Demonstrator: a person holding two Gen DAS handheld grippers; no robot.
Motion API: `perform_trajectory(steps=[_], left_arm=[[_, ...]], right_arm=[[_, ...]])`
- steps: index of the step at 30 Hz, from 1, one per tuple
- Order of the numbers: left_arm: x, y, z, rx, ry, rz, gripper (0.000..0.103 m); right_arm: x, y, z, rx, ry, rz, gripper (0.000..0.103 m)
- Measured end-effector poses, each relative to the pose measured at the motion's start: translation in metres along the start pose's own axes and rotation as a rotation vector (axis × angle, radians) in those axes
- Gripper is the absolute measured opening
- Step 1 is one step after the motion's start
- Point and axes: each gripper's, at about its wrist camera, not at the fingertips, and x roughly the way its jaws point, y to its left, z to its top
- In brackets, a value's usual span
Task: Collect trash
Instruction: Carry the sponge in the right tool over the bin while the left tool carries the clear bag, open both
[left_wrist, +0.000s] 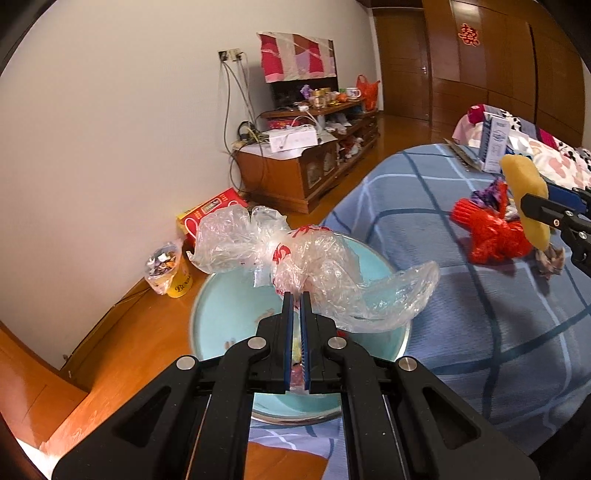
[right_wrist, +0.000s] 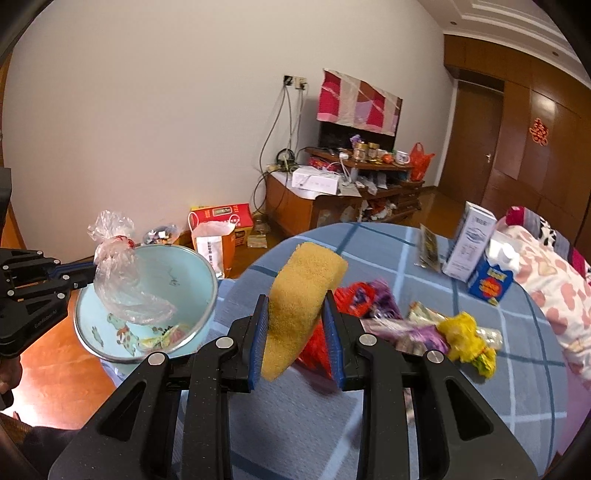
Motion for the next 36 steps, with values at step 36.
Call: perform_trajectory(steps=[36], left_arm=[[0.023,0.048,-0.005,-0.071,0.047,0.098,0.003]], right_arm=[[0.048,0.063,0.029,-0.120,0.030,0.095,0.029]])
